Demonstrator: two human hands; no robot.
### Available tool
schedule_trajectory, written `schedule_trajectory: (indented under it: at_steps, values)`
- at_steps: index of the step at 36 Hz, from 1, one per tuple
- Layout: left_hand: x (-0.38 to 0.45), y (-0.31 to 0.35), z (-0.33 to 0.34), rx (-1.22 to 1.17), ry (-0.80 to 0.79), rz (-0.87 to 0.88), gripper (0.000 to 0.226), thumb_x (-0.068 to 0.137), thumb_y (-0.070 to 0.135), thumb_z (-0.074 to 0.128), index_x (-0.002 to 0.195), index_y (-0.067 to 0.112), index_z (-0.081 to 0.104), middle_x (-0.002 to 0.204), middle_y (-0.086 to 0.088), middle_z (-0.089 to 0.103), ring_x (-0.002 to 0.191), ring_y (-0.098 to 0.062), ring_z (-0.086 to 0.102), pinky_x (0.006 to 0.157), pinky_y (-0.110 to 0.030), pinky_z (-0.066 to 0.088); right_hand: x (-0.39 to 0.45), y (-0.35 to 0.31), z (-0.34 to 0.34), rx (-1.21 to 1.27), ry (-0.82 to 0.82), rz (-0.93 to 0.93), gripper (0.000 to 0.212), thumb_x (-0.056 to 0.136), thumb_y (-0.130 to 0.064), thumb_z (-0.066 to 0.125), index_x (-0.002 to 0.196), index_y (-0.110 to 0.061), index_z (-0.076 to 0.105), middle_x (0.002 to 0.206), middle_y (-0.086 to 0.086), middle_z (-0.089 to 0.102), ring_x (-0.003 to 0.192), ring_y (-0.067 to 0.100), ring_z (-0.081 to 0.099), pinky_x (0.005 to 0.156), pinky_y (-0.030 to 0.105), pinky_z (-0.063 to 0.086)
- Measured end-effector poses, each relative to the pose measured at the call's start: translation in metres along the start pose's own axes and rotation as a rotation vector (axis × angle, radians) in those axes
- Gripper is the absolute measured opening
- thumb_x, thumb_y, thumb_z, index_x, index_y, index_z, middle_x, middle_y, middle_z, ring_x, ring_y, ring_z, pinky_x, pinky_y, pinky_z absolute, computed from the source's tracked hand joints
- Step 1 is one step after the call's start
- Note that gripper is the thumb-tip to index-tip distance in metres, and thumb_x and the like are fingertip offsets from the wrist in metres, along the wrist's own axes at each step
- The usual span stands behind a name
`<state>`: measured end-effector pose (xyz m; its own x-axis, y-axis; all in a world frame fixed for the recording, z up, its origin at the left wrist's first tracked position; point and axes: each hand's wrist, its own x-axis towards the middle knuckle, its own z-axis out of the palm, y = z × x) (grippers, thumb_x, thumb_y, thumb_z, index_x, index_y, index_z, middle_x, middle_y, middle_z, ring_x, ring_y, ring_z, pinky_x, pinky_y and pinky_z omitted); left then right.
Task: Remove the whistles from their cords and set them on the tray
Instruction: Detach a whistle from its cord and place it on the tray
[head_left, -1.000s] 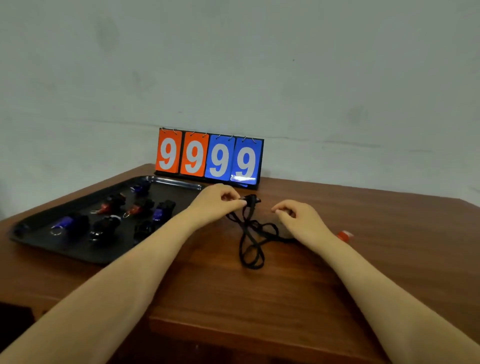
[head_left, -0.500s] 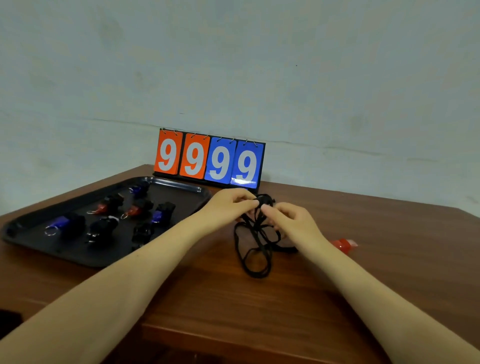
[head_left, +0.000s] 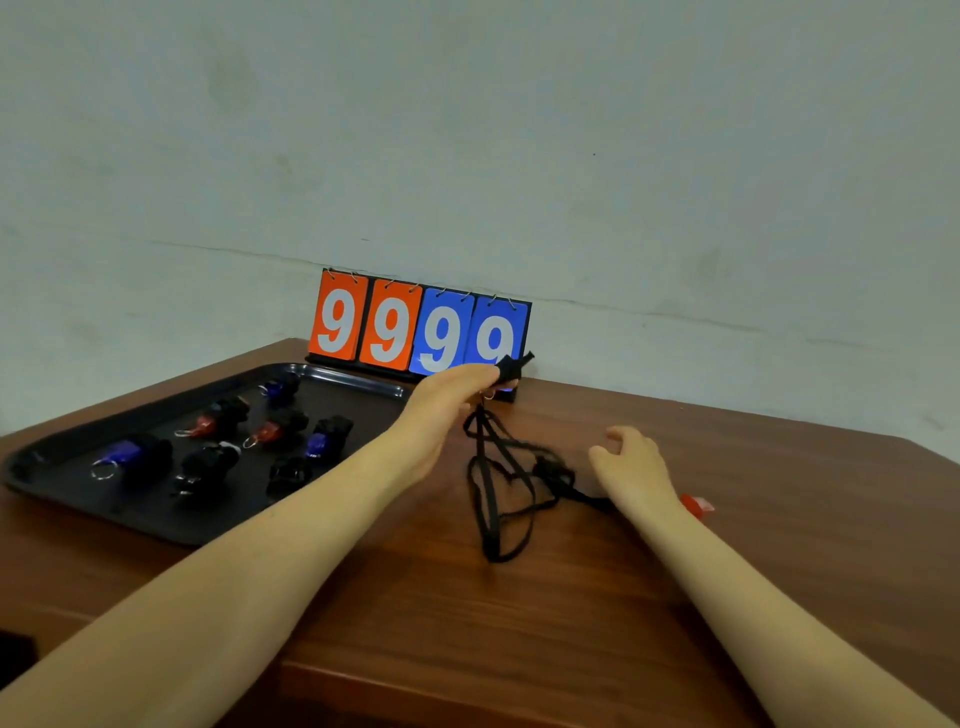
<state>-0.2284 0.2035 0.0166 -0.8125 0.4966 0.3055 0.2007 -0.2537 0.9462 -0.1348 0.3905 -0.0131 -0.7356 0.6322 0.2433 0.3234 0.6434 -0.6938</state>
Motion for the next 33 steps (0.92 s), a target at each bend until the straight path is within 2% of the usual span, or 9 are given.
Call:
schedule_trajectory:
  at_steps: [3,8,10,14,18,21,28,31,33]
  values:
    - [-0.003,0.006,0.000,-0.017,-0.009,0.026,0.027,0.085,0.039,0.063,0.102,0.020,0.071,0.112,-0.003,0.069,0.113,-0.017,0.057,0.106,-0.034,0.037,-0.012,-0.011,-0.004,0.084,0.133,-0.166,0.047,0.092,-0.016,0.050,0.139,-0.017,0.045,0.139,0.004,0.044,0.130,0.021,0.040,0.107,0.038,0.037]
    - [-0.008,0.009,0.008,-0.139,-0.105,0.055,0.015,0.095,0.017,0.055,0.104,0.016,0.066,0.084,0.002,0.070,0.071,0.003,0.063,0.066,-0.012,0.047,-0.040,-0.040,0.000,0.289,-0.017,-0.439,0.031,0.095,-0.013,0.047,0.117,-0.030,0.061,0.117,-0.016,0.057,0.107,-0.009,0.050,0.090,0.010,0.038]
    - [-0.008,0.008,0.011,-0.166,-0.121,0.070,0.014,0.095,0.013,0.055,0.104,0.016,0.065,0.083,0.002,0.072,0.069,0.000,0.063,0.068,-0.014,0.049,-0.049,-0.047,0.006,0.341,-0.174,-0.417,0.024,0.098,-0.021,0.047,0.098,-0.032,0.067,0.104,-0.015,0.064,0.097,-0.008,0.056,0.086,0.013,0.043]
    - [-0.008,0.009,0.010,-0.193,-0.141,0.076,0.017,0.097,0.014,0.051,0.106,0.015,0.065,0.090,0.001,0.074,0.080,-0.007,0.065,0.069,-0.015,0.051,-0.053,-0.044,0.016,0.342,-0.287,-0.430,0.038,0.098,-0.028,0.051,0.076,0.001,0.063,0.074,0.016,0.063,0.070,0.022,0.061,0.072,0.038,0.050]
    - [-0.002,0.007,0.003,-0.248,-0.081,0.037,0.021,0.099,0.023,0.047,0.107,0.016,0.065,0.091,0.003,0.075,0.086,-0.010,0.064,0.075,-0.019,0.049,-0.045,-0.039,0.013,0.309,-0.201,-0.395,0.038,0.099,-0.025,0.048,0.063,-0.014,0.058,0.060,-0.003,0.056,0.058,0.004,0.052,0.061,0.016,0.040]
    - [0.004,0.006,-0.003,-0.401,0.025,-0.042,0.027,0.100,0.024,0.046,0.117,0.009,0.062,0.083,0.001,0.074,0.086,-0.013,0.066,0.078,-0.024,0.050,-0.034,-0.034,0.009,0.351,-0.116,-0.292,0.038,0.099,-0.024,0.045,0.062,-0.015,0.052,0.055,-0.005,0.047,0.052,0.003,0.044,0.052,0.014,0.033]
    - [0.009,0.010,-0.011,-0.436,0.167,-0.088,0.015,0.099,0.024,0.049,0.097,0.019,0.063,0.074,0.006,0.073,0.073,-0.009,0.058,0.067,-0.023,0.042,-0.006,-0.011,-0.006,0.539,0.145,0.053,0.033,0.096,-0.022,0.048,0.064,-0.016,0.051,0.065,-0.004,0.042,0.067,0.016,0.040,0.065,0.030,0.034]
    - [0.005,0.008,-0.014,-0.435,0.189,-0.069,0.013,0.099,0.023,0.051,0.102,0.019,0.063,0.082,0.003,0.071,0.068,-0.008,0.053,0.064,-0.023,0.040,-0.001,-0.003,-0.015,0.562,0.249,0.190,0.031,0.089,-0.024,0.051,0.059,-0.024,0.058,0.074,-0.006,0.050,0.087,0.023,0.048,0.098,0.048,0.038]
    - [0.004,0.009,-0.015,-0.426,0.190,-0.063,0.013,0.098,0.023,0.052,0.105,0.019,0.062,0.086,0.001,0.070,0.070,-0.009,0.055,0.066,-0.023,0.042,0.001,0.002,-0.020,0.522,0.293,0.215,0.033,0.089,-0.025,0.048,0.061,-0.029,0.066,0.076,-0.007,0.053,0.095,0.029,0.050,0.106,0.058,0.030]
